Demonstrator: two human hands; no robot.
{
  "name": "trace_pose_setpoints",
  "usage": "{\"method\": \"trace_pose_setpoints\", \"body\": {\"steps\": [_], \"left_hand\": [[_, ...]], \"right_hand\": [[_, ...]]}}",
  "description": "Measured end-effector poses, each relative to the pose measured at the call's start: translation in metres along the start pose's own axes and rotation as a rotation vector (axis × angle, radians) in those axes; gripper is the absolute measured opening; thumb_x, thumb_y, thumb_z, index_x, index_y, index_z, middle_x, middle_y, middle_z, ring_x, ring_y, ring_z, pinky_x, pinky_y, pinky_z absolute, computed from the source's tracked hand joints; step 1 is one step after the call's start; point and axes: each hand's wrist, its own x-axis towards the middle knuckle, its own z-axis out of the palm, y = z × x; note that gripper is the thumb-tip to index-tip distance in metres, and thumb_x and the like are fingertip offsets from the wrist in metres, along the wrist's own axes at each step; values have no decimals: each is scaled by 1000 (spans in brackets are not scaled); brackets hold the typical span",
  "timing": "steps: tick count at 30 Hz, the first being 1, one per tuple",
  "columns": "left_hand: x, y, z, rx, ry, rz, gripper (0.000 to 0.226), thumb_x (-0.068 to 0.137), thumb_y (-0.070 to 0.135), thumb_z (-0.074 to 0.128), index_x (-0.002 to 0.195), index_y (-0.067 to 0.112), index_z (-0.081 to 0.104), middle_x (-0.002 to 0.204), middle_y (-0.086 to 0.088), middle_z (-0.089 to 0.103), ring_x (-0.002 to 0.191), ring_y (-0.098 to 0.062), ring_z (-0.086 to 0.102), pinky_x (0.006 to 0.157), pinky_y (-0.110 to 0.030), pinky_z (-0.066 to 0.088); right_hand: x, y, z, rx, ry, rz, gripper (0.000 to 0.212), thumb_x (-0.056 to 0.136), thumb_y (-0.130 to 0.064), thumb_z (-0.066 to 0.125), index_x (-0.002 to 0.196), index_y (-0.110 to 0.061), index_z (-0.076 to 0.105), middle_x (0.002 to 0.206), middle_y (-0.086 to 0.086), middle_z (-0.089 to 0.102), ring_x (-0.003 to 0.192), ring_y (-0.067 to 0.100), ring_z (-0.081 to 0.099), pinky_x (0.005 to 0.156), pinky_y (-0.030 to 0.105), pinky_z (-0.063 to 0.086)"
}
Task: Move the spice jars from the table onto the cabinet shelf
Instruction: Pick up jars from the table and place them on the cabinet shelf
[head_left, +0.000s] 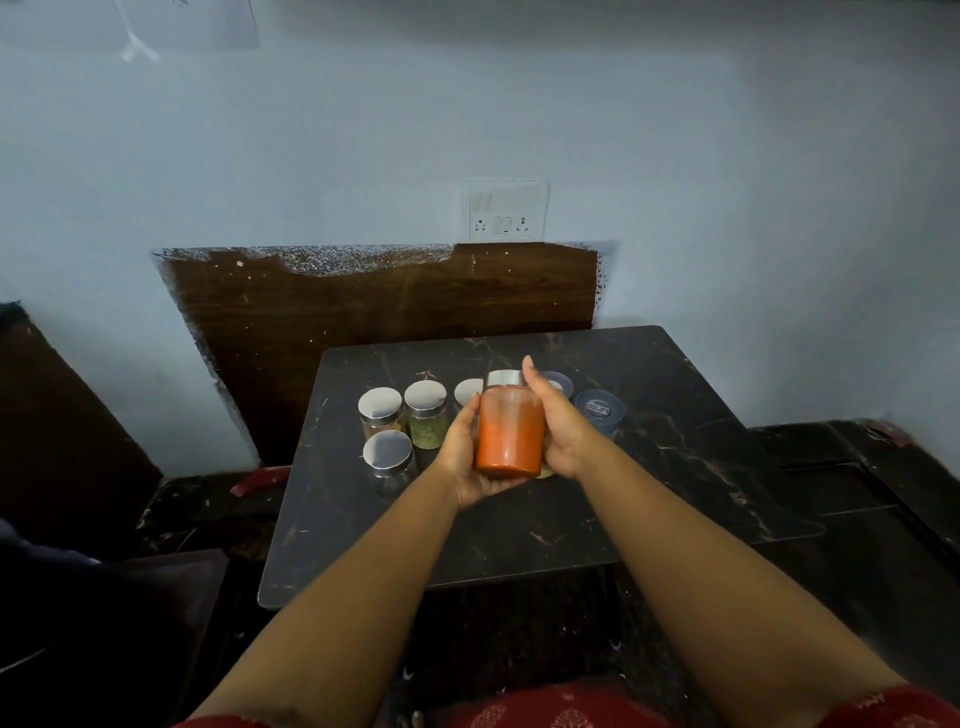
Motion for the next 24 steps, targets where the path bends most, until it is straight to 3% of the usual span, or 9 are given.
{"method": "trace_pose_setpoints", "body": {"steps": [3,5,11,13,15,19,24], "left_hand": [[-3,-8,4,-47,-2,-2,75,68,78,60,116,20,55,109,-21,70,98,-40,69,82,-52,56],[-5,-11,6,-75,-63,-1,82,65,80,60,119,19,54,107,-23,70,99,-42,67,83,-53,54],[-13,-10,28,-55,-133,78,86,59,58,80,128,18,48,126,-23,59,109,-41,63,85,-52,54],[-13,-10,32,18,-105,118,83,64,60,75,130,20,47,126,-19,58,114,-37,60,90,-50,53],[-12,-10,35,109,-58,150,78,73,65,65,134,22,42,126,-16,58,114,-34,59,93,-47,52],[-13,-11,39,208,-9,155,64,84,68,51,131,26,39,120,-13,60,109,-30,62,89,-43,55],[-9,-17,40,243,26,157,65,84,68,51,131,25,39,120,-14,61,108,-31,63,93,-47,53]], "right_hand": [[-6,6,-5,31,-51,-29,78,50,-72,80,115,-36,56,112,8,69,90,33,73,73,48,58],[-9,8,-11,35,-60,-60,77,60,-66,77,125,-33,52,118,9,66,100,33,70,76,48,58],[-20,1,-25,11,1,-102,80,66,-50,82,131,-33,41,121,9,58,105,33,61,70,44,58],[-20,-2,-27,19,9,-126,79,65,-49,83,131,-33,42,118,8,59,103,31,62,65,41,58],[-18,-3,-29,11,30,-145,77,66,-51,82,129,-34,43,117,7,61,103,31,63,69,43,58],[-18,-3,-33,61,59,-85,64,63,-62,79,113,-36,47,112,9,63,100,33,65,68,45,59],[-18,0,-40,82,61,-75,75,62,-60,79,124,-35,45,117,10,63,103,35,64,76,50,57]]}}
